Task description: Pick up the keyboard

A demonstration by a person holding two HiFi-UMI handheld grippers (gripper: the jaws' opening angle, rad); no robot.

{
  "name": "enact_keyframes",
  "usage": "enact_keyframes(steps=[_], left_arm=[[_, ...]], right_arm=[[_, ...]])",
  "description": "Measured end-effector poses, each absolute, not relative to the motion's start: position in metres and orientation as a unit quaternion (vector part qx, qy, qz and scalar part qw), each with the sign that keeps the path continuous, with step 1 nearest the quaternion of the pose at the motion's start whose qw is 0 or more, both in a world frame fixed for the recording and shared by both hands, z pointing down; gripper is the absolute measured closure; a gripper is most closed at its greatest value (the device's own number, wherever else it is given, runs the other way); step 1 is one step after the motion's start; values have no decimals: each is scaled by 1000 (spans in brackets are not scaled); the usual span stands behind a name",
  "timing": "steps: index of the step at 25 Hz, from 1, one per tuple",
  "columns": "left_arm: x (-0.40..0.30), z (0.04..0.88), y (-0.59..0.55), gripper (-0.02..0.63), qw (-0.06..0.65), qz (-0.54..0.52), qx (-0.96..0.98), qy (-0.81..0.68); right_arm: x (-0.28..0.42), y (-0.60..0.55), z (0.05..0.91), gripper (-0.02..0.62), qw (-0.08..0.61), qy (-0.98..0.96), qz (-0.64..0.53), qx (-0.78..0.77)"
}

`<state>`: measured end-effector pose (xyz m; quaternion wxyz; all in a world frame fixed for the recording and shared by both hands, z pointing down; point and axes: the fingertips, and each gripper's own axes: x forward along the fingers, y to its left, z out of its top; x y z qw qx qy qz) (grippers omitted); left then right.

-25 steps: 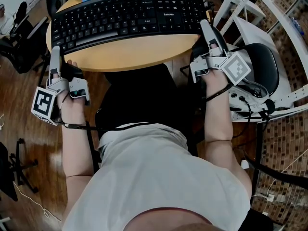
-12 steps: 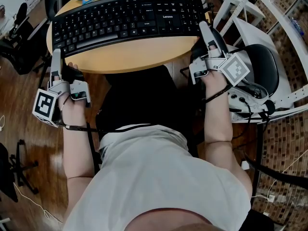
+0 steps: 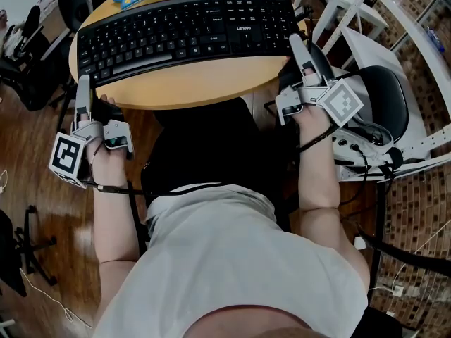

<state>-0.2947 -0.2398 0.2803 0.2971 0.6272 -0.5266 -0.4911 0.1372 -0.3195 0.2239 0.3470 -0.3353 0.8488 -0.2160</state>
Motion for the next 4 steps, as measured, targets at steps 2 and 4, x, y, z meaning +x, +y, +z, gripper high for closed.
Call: enact_keyframes(steps=[2, 4], left_arm=[[-296, 282, -239, 179, 296, -486, 627, -532], [-298, 283, -239, 179, 294, -479, 628, -538]], right_arm=[[136, -319, 223, 474, 348, 849, -217, -333], [135, -319, 223, 474, 349, 850, -219, -329]])
